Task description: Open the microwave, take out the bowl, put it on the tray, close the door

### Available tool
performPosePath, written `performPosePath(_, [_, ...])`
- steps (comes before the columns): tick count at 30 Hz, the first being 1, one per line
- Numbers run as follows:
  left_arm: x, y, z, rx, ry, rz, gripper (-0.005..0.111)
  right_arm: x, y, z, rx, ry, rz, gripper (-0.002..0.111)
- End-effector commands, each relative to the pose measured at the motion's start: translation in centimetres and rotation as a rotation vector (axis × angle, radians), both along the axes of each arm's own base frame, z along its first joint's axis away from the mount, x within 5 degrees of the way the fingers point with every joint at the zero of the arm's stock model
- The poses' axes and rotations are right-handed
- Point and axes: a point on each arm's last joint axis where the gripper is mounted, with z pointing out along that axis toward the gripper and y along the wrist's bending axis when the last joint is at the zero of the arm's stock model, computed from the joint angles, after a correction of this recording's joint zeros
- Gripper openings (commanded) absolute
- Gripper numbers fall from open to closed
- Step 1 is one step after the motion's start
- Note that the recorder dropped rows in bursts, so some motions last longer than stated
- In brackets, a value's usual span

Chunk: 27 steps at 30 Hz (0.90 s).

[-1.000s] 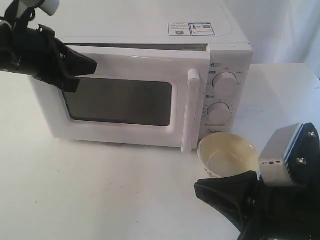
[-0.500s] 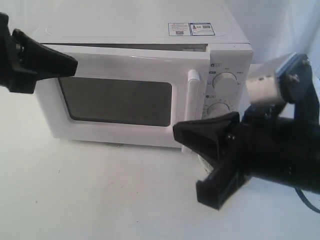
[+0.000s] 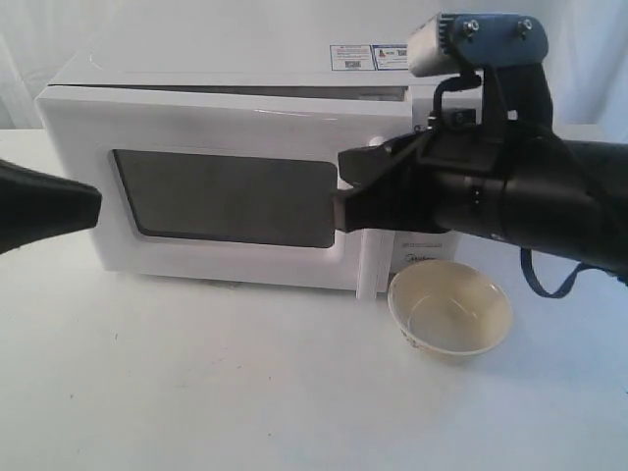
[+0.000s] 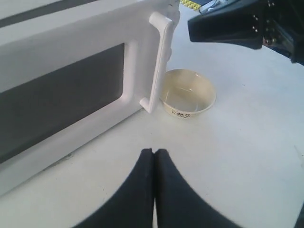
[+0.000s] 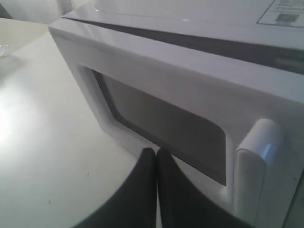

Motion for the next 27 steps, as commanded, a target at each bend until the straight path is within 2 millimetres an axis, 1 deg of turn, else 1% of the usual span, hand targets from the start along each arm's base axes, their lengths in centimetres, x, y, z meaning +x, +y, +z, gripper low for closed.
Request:
performPosePath(1, [-1.2, 0.1, -1.1, -0.051, 0.027, 0.005, 0.000, 0.8, 1.5, 0.8, 0.031, 0.012, -0.009, 0.000])
performPosePath(4, [-1.7, 0.3, -1.7, -0.049, 0.027, 0.010, 0.000, 1.5, 3.1, 0.6, 0.030, 0.031, 0.019, 0.000])
performPosePath(6, [-1.9, 0.4, -1.9, -0.045, 0.026, 0.012, 0.000, 1.8, 4.1, -0.2, 0.004, 0.055, 0.025, 0.000])
performPosePath(8, [-1.9, 0.4, -2.0, -0.043, 0.032, 0.006, 0.000, 2.1, 4.6, -1.0, -0.024, 0.072, 0.012, 0.000])
performPosePath(10, [-1.9, 0.4, -2.0, -0.042, 0.033, 0.005, 0.000, 2.1, 4.9, -1.4, -0.042, 0.075, 0.008, 0.000])
performPosePath(14, [-1.9, 0.4, -2.0, -0.042, 0.033, 0.005, 0.000, 2.1, 4.7, -1.5, -0.075, 0.065, -0.048, 0.000])
performPosePath(18, [-1.9, 0.4, -2.0, -0.043, 0.031, 0.008, 0.000, 1.7, 5.2, -1.4, -0.071, 0.064, -0.020, 0.000])
performPosePath(23, [-1.9, 0.4, -2.0, -0.043, 0.031, 0.008, 0.000, 1.0, 6.1, -1.3, -0.043, 0.071, 0.066, 0.000])
performPosePath(27, [-1.9, 0.4, -2.0, -0.043, 0.031, 0.008, 0.000, 1.1, 5.9, -1.3, -0.047, 0.072, 0.040, 0.000])
